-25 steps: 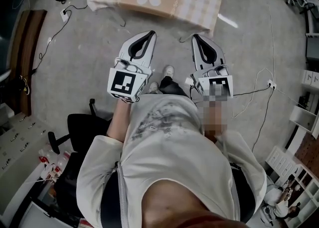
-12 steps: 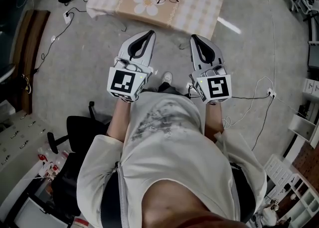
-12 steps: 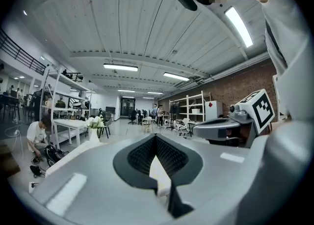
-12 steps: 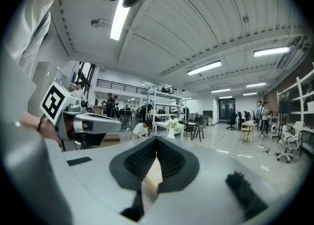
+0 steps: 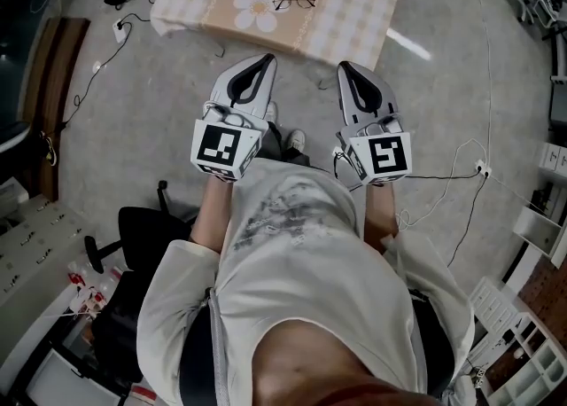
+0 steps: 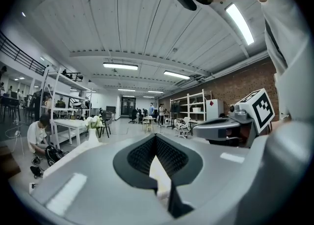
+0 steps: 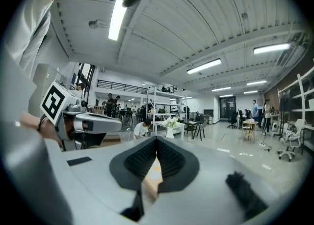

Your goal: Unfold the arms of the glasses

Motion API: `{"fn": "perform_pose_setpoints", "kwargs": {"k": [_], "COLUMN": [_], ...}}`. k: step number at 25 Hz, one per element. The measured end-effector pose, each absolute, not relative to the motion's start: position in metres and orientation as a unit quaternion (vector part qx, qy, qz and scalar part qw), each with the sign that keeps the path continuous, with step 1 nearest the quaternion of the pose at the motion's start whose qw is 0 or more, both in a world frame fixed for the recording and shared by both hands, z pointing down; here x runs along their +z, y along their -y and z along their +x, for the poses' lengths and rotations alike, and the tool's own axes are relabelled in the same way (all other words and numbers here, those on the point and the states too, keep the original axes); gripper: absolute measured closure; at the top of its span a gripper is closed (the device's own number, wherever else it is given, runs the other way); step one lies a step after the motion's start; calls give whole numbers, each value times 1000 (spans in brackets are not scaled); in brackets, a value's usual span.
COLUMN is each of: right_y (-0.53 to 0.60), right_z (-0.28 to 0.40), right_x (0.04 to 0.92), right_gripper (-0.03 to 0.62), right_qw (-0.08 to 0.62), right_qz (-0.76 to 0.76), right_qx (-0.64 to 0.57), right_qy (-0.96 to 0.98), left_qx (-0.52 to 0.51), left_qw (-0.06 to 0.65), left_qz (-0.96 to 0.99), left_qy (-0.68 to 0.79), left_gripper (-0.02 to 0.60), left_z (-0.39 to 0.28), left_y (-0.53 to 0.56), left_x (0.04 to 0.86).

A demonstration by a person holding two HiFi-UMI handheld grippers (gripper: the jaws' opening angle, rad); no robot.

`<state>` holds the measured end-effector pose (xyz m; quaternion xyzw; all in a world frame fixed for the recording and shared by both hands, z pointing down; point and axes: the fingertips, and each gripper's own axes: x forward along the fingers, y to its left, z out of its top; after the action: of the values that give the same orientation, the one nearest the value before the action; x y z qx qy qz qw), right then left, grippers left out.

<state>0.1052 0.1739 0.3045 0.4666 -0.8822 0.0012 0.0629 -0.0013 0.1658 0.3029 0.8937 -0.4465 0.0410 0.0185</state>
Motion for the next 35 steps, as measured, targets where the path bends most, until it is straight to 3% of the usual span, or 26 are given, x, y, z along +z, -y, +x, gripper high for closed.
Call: {"fn": "perform_pose_setpoints", "kwargs": {"k": [35], "right_y": [11], "right_z": [50], "right_x": [327], "right_gripper": [577], "right_qw": [113], "right_qz": [509], "right_qx": [11], "right_qy": [853], "left_qx": [35], "left_qw": [51], "left_qz": [922], "left_qy": [381], "left_gripper": [572], "left_z": [-47], "left_y": [24], "left_x": [330]}}
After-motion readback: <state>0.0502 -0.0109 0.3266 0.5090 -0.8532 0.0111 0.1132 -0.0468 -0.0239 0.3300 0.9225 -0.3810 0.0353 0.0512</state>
